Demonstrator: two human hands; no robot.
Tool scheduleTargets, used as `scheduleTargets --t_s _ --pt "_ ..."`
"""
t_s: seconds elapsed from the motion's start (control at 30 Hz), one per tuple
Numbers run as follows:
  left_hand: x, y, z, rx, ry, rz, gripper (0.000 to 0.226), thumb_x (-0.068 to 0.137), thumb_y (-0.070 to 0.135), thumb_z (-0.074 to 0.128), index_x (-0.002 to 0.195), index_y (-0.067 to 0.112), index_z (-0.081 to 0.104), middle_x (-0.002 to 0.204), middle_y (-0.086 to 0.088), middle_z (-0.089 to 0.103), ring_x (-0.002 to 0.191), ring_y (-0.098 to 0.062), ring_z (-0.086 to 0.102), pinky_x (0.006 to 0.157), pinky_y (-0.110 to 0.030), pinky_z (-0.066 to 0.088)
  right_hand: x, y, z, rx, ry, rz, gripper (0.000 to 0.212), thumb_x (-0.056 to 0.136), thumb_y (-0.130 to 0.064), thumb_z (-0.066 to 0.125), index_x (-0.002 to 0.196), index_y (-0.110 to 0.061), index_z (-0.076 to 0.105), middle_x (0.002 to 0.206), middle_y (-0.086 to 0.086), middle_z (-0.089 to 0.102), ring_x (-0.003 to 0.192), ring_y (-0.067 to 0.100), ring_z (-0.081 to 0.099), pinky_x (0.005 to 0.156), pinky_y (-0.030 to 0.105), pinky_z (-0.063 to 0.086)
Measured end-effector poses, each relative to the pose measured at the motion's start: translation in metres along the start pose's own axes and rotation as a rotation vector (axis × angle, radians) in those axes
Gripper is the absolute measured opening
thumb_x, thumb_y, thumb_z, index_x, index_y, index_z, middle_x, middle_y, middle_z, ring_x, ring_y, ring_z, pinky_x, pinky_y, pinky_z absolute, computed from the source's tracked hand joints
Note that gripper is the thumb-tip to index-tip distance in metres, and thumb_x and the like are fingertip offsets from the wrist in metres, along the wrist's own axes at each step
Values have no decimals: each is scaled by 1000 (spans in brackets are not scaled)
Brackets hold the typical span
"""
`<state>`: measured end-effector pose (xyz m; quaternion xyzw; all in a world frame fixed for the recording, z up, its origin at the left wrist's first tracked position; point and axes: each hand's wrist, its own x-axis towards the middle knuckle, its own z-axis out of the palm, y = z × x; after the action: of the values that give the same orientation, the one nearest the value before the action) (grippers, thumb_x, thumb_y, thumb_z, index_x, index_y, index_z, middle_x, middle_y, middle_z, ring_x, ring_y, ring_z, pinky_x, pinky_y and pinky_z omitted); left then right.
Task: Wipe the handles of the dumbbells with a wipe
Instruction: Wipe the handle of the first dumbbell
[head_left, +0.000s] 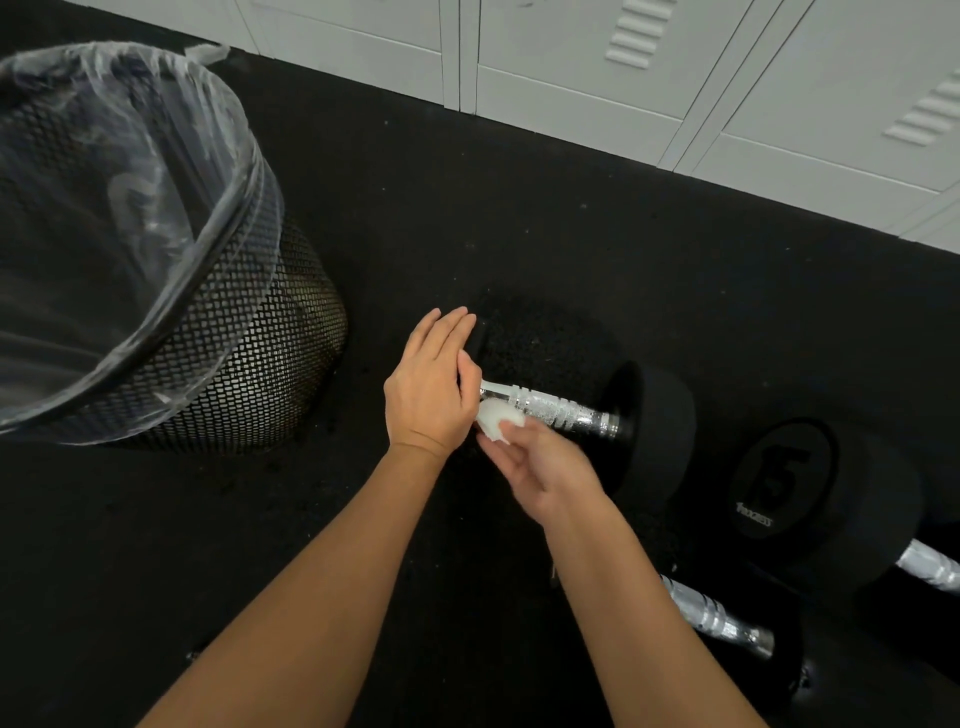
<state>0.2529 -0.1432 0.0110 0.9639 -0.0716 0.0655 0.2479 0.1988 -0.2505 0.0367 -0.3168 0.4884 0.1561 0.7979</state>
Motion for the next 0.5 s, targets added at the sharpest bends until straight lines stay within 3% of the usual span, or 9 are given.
scheduleTargets --t_s 0.03,0.1,0.17,0.23,0.3,0.43,0.5 --pt "0 0 0 3 -3 3 51 90 28 23 129 15 53 135 3 52 132 -14 39 95 -21 33 -6 -5 0 -146 34 -131 26 88 3 54 112 -7 59 114 13 62 100 22 62 84 31 53" --pt "0 1 -1 4 -10 3 52 90 29 22 130 15 52 136 3 51 133 -14 38 96 -20 31 -12 -14 4 -685 179 -567 28 90 -3 55 115 -12 63 116 5 63 102 12 60 90 26 50" --pt "0 1 -1 -3 -15 -4 53 90 30 22 131 16 51 137 3 51 133 -13 37 96 -20 29 -1 -15 6 -1179 240 -973 32 91 -3 53 121 -10 60 127 5 59 115 12 56 101 23 41" --pt "0 1 -1 7 -11 1 53 90 30 22 131 15 52 137 3 51 133 -13 37 97 -20 29 16 -4 11 -1511 121 -1092 36 90 2 51 124 -7 56 135 11 52 130 21 43 115 31 24" --pt "0 0 -1 11 -13 1 52 90 30 21 131 16 52 137 3 51 133 -13 37 98 -21 29 29 12 9 -1720 36 -1126 42 86 6 54 128 -3 52 135 14 51 133 25 40 115 35 13" --pt "-1 0 -1 4 -17 -6 52 90 30 21 131 16 51 138 4 50 134 -13 37 96 -20 30 34 9 -12 -1882 -32 -1332 52 70 15 66 120 0 60 125 15 60 123 28 52 110 44 18" --pt "0 0 -1 5 -16 -2 52 90 30 22 131 16 51 137 3 50 134 -13 37 96 -20 30 31 -3 -15 -1921 -51 -1322 49 70 15 66 117 0 62 123 14 62 121 28 54 111 45 15"
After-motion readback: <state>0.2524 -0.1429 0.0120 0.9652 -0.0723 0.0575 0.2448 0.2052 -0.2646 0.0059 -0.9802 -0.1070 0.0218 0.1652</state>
